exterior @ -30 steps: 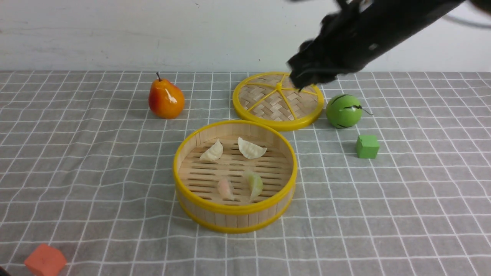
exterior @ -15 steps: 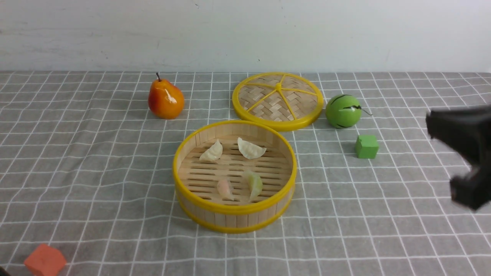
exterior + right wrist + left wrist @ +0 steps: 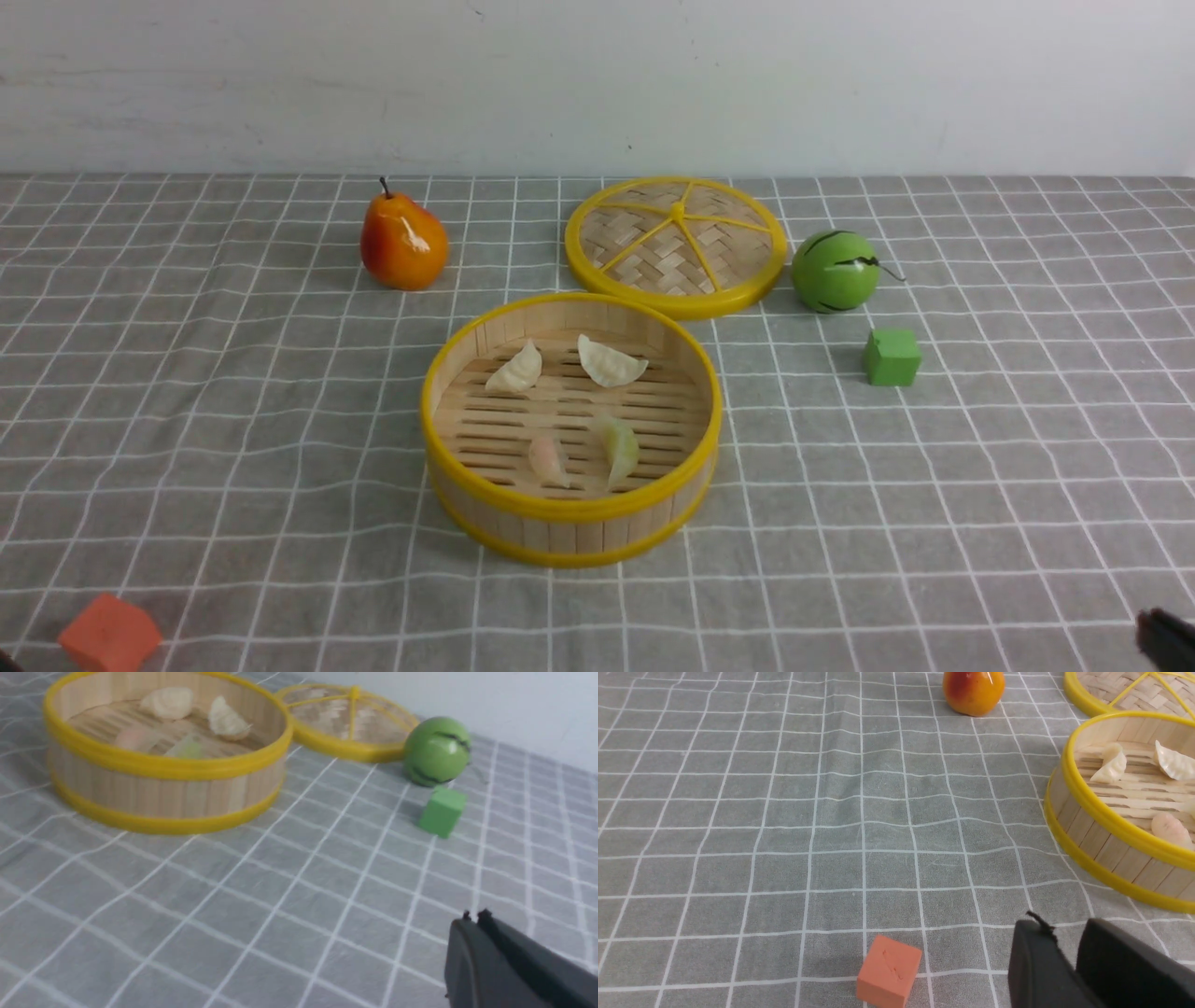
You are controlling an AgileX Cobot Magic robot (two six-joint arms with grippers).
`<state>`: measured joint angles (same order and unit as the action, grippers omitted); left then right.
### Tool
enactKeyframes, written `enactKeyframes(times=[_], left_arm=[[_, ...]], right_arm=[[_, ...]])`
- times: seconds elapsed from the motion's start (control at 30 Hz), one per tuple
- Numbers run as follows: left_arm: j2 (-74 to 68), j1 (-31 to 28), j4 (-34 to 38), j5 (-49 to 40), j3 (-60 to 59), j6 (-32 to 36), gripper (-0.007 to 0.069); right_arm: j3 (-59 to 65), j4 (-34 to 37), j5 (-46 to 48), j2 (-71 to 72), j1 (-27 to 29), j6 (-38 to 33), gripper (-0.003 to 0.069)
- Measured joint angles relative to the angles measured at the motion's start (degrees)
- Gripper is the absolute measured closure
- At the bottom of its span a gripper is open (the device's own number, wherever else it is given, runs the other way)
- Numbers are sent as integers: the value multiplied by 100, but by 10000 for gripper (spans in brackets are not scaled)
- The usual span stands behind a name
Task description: Put the dumplings into the steamer on the table with the grey tablecloth.
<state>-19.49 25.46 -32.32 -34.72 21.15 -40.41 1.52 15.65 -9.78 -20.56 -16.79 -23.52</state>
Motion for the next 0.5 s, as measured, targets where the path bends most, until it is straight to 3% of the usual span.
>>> enactKeyframes(times=[0.13,0.27,0.4,0.5], left_arm=[[0,0,0,-52,0,0,481],[-8,0,0,-106,0,-1,479],[-8,0,0,-131,0,-1,476],[-8,0,0,-138,0,-1,475]], right_arm=[[0,576,775,1304,1109,-569,664],[0,445,1747,2048,1877,-380,663],[0,-392,2678,2112,2005,1042,663],[-21,-1174,3038,2112,1718,2139,663]])
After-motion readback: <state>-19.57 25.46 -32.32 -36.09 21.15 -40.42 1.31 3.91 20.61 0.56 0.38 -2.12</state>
